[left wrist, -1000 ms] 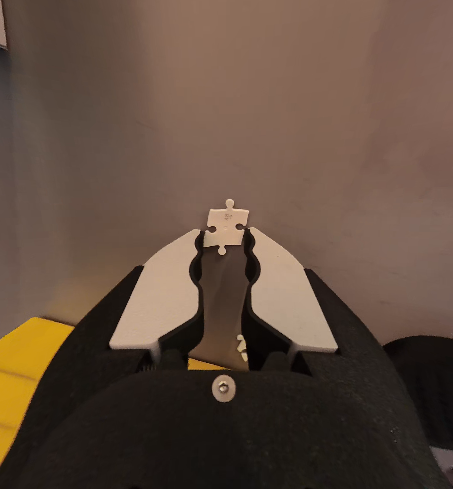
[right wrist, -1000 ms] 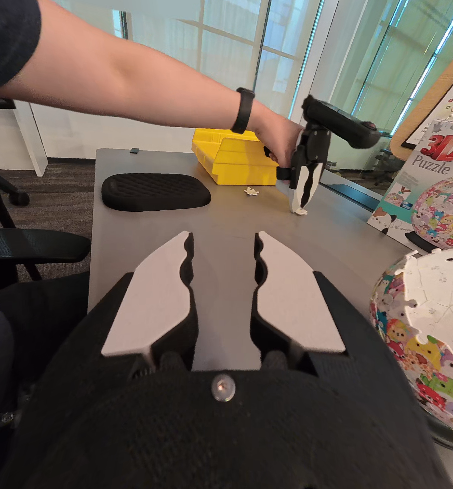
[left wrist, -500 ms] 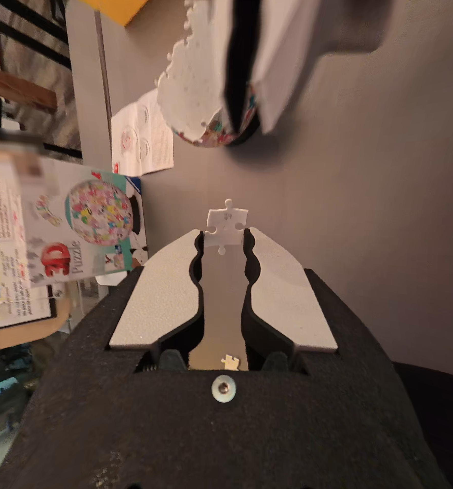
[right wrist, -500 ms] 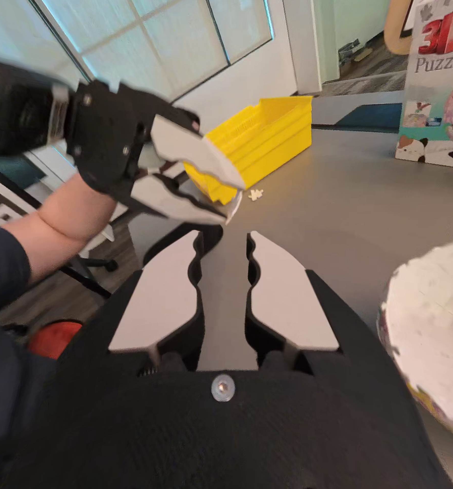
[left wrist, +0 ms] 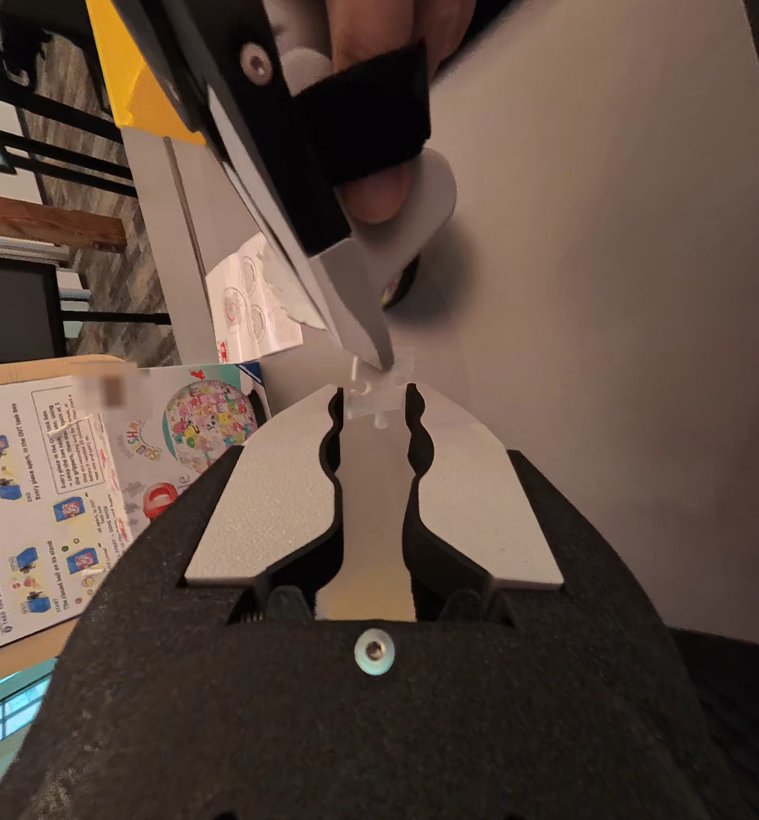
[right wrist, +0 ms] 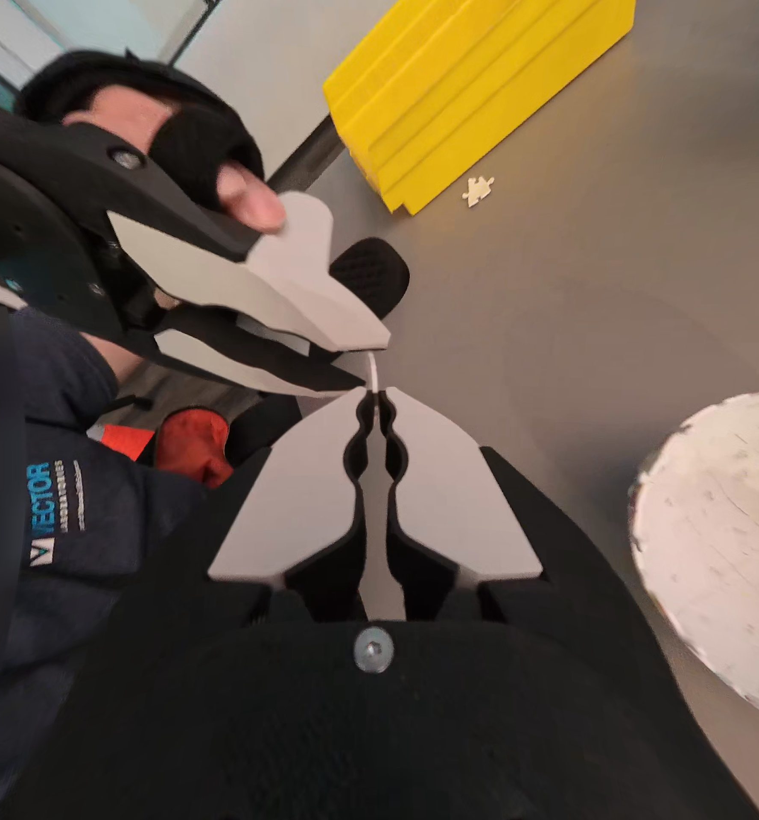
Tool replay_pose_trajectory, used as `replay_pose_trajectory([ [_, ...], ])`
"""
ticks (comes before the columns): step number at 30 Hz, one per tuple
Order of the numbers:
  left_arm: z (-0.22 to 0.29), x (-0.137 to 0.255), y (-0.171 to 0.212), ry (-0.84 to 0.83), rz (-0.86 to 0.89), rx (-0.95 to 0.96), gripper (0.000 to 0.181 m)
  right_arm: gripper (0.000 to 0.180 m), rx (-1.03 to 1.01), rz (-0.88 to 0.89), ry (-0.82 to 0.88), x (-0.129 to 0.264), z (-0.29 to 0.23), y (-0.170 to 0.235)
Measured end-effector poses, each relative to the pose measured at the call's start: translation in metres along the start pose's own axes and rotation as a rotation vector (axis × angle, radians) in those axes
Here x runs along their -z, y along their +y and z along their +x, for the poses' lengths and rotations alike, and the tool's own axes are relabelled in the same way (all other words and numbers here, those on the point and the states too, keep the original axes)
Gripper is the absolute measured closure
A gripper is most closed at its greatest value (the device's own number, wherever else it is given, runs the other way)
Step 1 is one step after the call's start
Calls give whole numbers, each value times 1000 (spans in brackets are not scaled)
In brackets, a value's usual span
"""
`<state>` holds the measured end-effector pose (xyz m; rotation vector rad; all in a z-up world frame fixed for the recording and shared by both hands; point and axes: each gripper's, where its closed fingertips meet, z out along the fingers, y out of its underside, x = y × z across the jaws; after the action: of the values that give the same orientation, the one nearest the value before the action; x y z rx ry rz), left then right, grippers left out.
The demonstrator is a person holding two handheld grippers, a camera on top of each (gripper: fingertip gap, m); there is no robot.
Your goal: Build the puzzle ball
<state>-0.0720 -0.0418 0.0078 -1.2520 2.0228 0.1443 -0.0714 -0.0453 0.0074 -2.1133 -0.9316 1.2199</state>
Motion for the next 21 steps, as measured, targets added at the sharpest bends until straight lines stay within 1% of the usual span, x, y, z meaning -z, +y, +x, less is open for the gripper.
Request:
replay_pose_trajectory([
  [2, -14, 8, -14, -48, 75, 36, 154, 177, 29, 24, -14, 18, 3, -6],
  [4, -35, 21, -29, -39, 216, 176, 153, 177, 116, 117, 11, 52, 13, -23],
  [6, -59, 30, -39, 27, 388, 375, 152, 177, 282, 245, 141, 95, 41, -44],
  [7, -70, 29, -40, 76, 459, 458, 152, 177, 341, 276, 182, 111, 57, -48],
  [8, -80, 22, -39, 111, 508, 524, 152, 177, 372, 293, 184, 121, 71, -49],
  [10, -99, -6, -32, 143, 538, 613, 152, 177, 380, 294, 160, 125, 99, -46],
  [13, -117, -58, -27, 189, 555, 683, 152, 177, 415, 243, 167, 119, 136, -37],
  [14, -122, -72, -28, 215, 563, 694, 152, 176, 413, 215, 130, 115, 143, -33],
  [15, -126, -84, -30, 239, 571, 689, 152, 176, 429, 196, 90, 111, 146, -29],
  [17, -132, -105, -33, 276, 566, 659, 151, 176, 452, 185, 108, 107, 161, -28],
  [21, -128, -133, -34, 374, 520, 602, 149, 176, 538, 214, 104, 100, 167, -28],
])
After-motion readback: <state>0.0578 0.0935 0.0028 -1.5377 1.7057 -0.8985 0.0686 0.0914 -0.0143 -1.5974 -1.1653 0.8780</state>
